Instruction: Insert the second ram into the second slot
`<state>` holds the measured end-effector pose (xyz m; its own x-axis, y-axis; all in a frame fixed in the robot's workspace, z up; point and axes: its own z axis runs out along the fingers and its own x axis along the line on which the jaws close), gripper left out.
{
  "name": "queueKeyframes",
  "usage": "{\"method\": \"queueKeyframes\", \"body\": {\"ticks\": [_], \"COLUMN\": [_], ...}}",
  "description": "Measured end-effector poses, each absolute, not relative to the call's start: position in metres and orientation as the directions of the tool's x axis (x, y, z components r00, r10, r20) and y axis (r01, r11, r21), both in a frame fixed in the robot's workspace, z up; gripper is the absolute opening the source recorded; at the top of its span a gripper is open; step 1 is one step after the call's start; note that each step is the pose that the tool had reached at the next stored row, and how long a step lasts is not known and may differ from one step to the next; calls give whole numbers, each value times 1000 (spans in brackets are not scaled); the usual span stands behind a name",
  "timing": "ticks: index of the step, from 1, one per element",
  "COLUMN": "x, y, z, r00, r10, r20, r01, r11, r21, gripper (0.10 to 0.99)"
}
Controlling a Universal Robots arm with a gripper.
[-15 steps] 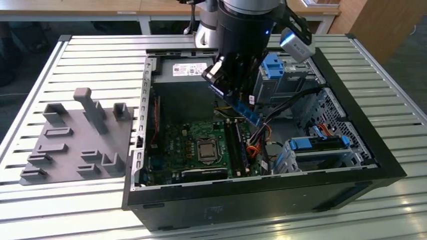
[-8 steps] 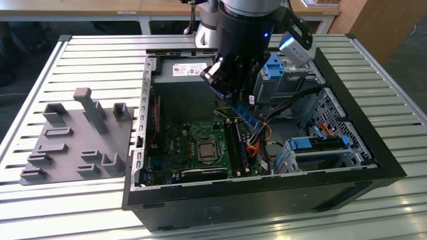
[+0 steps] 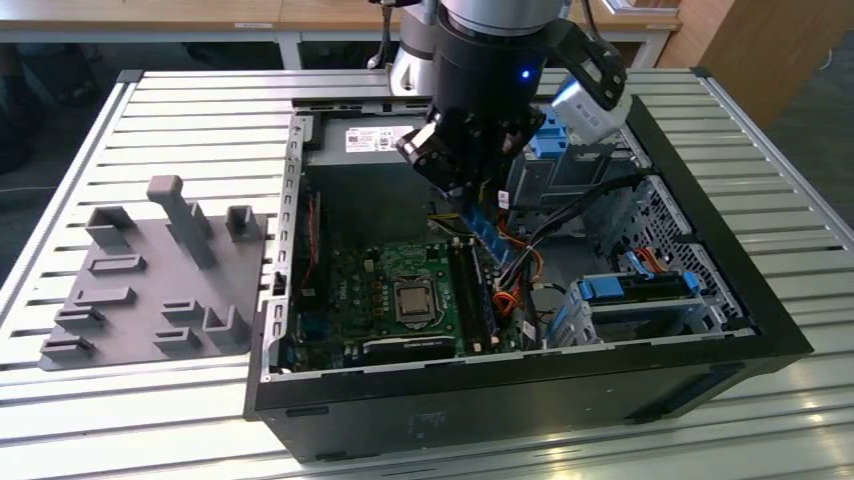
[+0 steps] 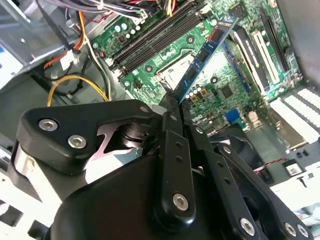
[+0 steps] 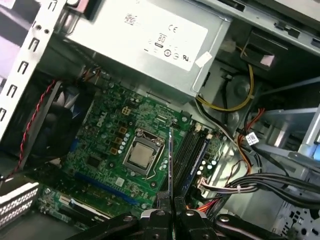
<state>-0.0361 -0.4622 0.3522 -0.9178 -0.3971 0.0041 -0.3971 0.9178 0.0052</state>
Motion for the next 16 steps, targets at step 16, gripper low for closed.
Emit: {"method": "queueKeyframes", "body": {"ticks": [16], "x": [-36], "y": [-462], "z": [347], "r00": [-994], "r10": [-108], "r20": [8], "r01": [-108], "r11": [994], "r21": [-9], "gripper": [141]}}
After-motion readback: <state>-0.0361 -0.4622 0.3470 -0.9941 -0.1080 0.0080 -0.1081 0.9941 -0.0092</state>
